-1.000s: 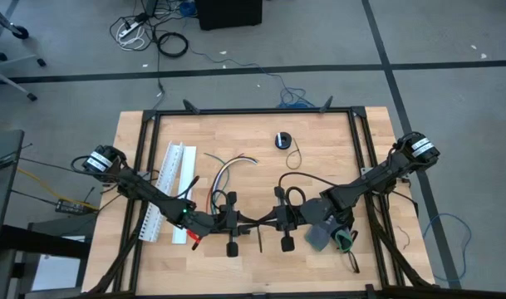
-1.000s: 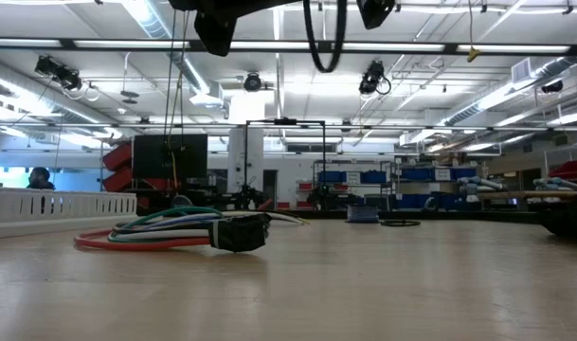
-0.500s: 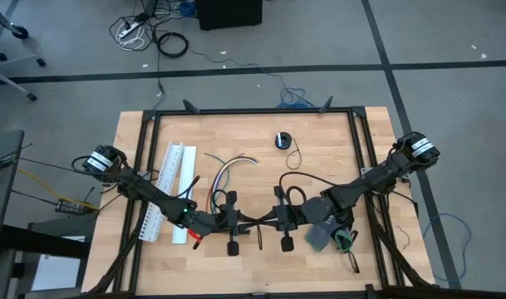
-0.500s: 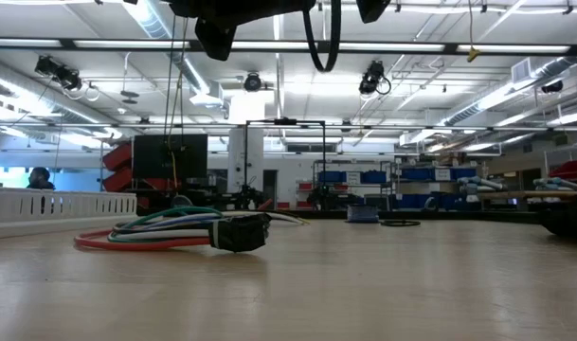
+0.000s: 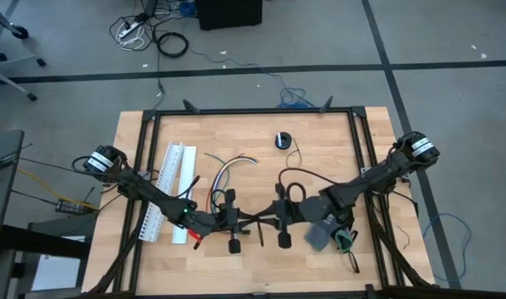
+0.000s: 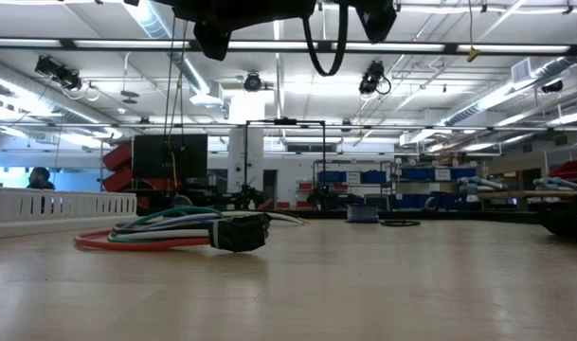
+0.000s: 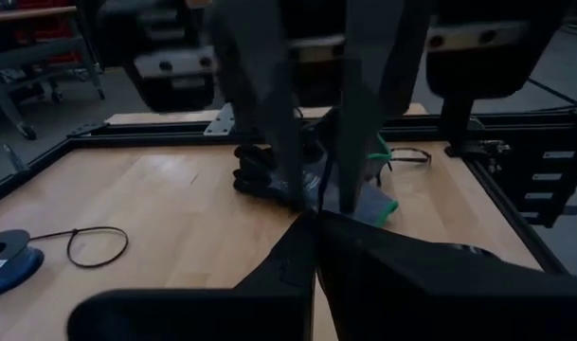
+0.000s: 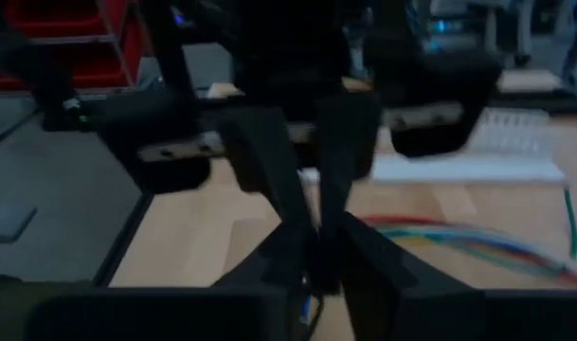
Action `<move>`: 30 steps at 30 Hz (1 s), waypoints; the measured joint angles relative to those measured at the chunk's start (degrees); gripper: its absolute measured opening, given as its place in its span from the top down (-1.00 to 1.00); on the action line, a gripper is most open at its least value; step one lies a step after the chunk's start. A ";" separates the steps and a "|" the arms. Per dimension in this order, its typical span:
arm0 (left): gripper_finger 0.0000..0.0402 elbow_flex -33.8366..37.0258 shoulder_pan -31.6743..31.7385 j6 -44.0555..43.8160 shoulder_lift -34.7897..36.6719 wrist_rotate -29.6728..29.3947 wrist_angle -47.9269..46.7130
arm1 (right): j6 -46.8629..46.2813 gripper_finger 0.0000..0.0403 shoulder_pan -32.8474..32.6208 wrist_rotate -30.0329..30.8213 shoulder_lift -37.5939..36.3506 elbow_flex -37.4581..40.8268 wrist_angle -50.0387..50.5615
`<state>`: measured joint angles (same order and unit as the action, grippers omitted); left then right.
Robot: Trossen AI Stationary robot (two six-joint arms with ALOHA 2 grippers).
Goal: Ziptie cables
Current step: Wrap the cables together using a ziptie
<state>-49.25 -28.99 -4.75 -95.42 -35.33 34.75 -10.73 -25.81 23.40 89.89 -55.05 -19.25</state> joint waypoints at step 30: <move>1.00 -0.02 -9.34 -7.06 14.05 -8.38 -46.49 | -7.13 -0.09 3.60 -8.81 10.99 0.09 5.93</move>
<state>-49.28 -38.33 -11.81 -81.36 -43.71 -11.74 -17.86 -22.21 14.59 100.88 -54.96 -13.32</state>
